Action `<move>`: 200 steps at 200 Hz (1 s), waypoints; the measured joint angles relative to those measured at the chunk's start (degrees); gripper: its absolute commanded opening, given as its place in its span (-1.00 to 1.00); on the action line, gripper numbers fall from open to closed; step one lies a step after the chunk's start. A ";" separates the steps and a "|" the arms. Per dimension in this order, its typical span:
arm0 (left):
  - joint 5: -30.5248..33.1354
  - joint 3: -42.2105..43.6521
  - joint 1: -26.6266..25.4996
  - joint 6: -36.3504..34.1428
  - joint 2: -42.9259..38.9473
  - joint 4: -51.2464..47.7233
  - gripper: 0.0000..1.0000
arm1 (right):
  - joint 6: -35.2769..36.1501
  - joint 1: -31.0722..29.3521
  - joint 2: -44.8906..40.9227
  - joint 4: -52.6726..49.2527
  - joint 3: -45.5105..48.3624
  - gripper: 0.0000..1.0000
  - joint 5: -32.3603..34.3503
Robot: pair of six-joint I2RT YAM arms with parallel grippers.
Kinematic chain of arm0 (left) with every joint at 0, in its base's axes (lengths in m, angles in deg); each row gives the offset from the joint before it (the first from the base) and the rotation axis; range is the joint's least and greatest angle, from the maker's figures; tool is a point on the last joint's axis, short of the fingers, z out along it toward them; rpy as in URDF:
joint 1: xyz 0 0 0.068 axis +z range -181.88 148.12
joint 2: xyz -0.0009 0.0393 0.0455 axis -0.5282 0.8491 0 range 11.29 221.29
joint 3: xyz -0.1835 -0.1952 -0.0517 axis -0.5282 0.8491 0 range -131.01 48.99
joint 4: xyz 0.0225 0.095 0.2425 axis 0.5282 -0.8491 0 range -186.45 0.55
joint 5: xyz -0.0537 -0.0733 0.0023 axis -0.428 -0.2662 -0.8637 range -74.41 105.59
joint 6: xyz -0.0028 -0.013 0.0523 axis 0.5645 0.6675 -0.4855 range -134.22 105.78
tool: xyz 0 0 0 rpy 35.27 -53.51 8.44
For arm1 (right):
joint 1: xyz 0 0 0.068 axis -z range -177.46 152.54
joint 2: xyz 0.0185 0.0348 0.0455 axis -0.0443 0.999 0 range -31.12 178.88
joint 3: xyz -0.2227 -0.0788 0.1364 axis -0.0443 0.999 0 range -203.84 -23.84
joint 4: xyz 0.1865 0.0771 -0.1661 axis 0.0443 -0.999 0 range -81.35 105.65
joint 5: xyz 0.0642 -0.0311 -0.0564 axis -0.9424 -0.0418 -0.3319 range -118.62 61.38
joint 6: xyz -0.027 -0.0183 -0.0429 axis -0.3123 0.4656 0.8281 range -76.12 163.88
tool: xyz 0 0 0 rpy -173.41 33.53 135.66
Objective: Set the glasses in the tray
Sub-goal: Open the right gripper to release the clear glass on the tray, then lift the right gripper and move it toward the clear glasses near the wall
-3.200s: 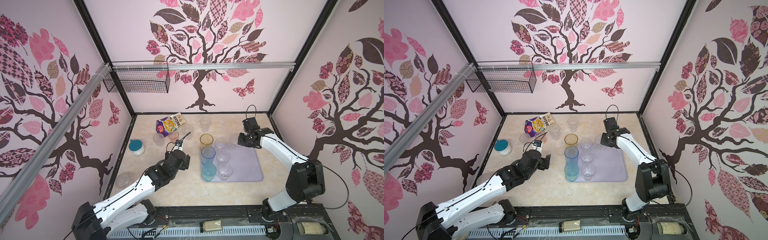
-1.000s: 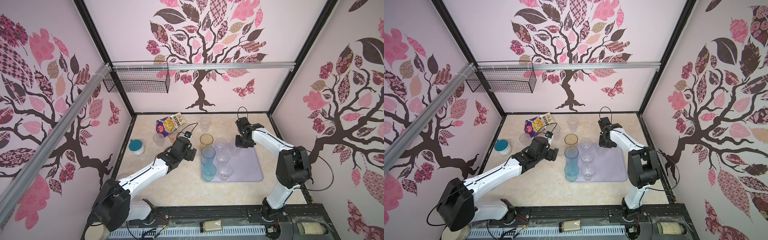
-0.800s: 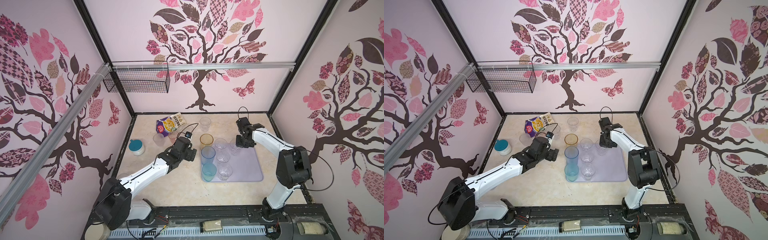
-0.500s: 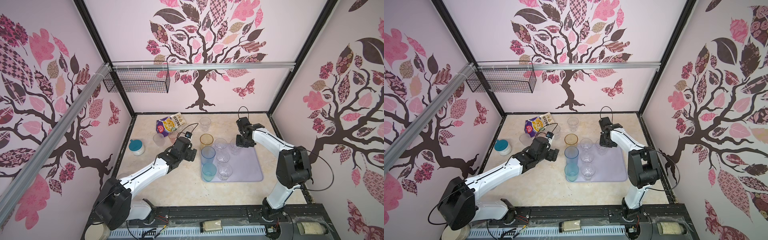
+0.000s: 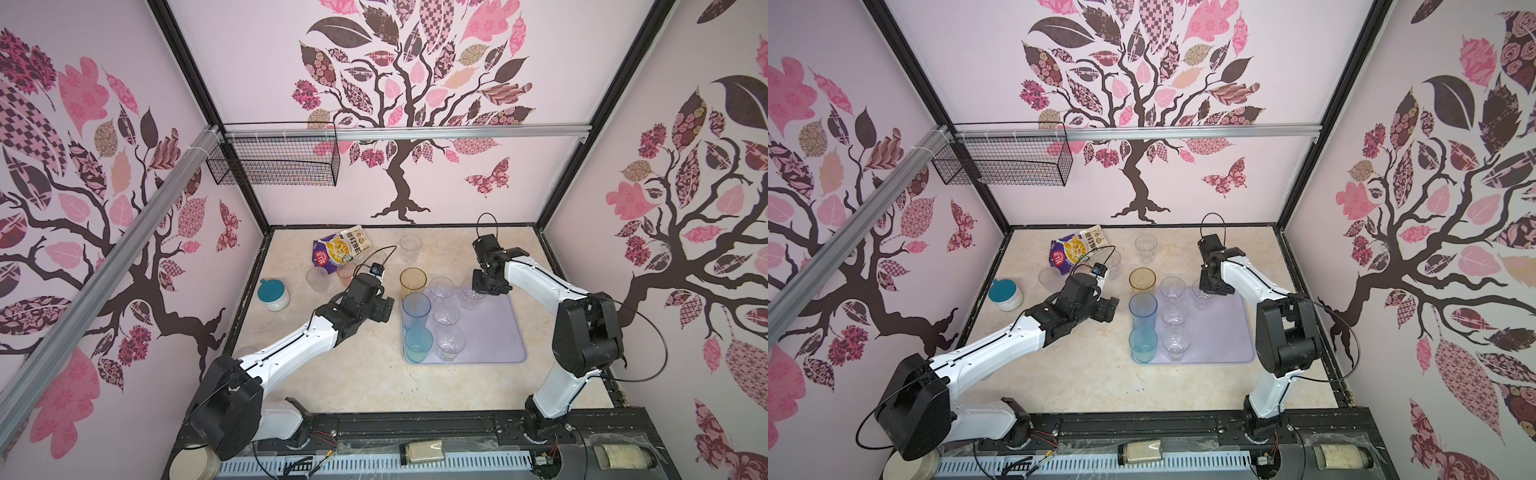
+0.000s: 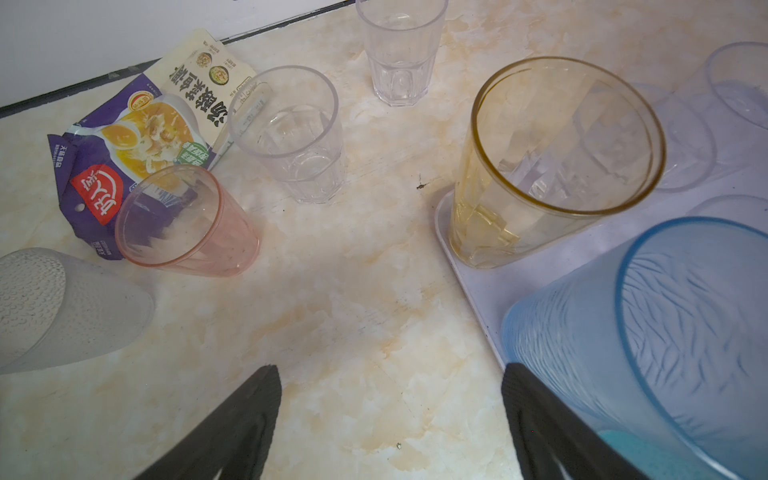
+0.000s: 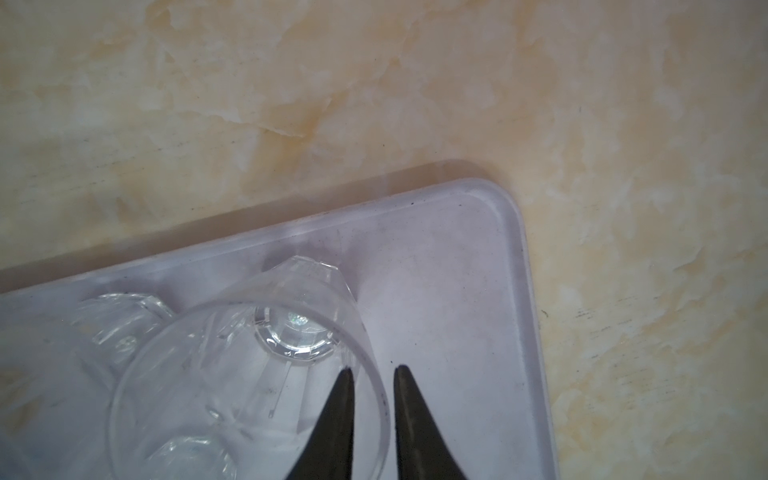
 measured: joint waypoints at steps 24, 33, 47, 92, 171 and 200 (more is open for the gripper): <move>-0.11 0.00 0.00 0.00 0.02 0.00 0.74 | -0.07 0.00 -0.02 -0.02 0.00 -0.46 -0.07; -0.15 0.00 0.00 -0.02 0.02 0.00 0.74 | -0.07 0.00 -0.02 -0.02 0.00 -0.44 -0.09; -0.24 0.00 0.00 -0.02 0.02 0.00 0.74 | -0.07 0.00 -0.02 0.00 0.00 -0.41 -0.28; -0.63 0.00 0.00 -0.02 0.11 0.02 0.74 | -0.28 0.00 -0.02 0.00 0.00 -0.32 -1.09; -1.03 -0.26 0.00 -0.02 0.85 0.00 0.74 | -0.39 0.04 -0.22 -0.04 0.00 -0.19 -1.57; -1.01 -1.51 0.00 0.02 0.92 -0.57 0.72 | -0.72 0.04 -0.72 -0.55 -0.37 -0.17 -2.19</move>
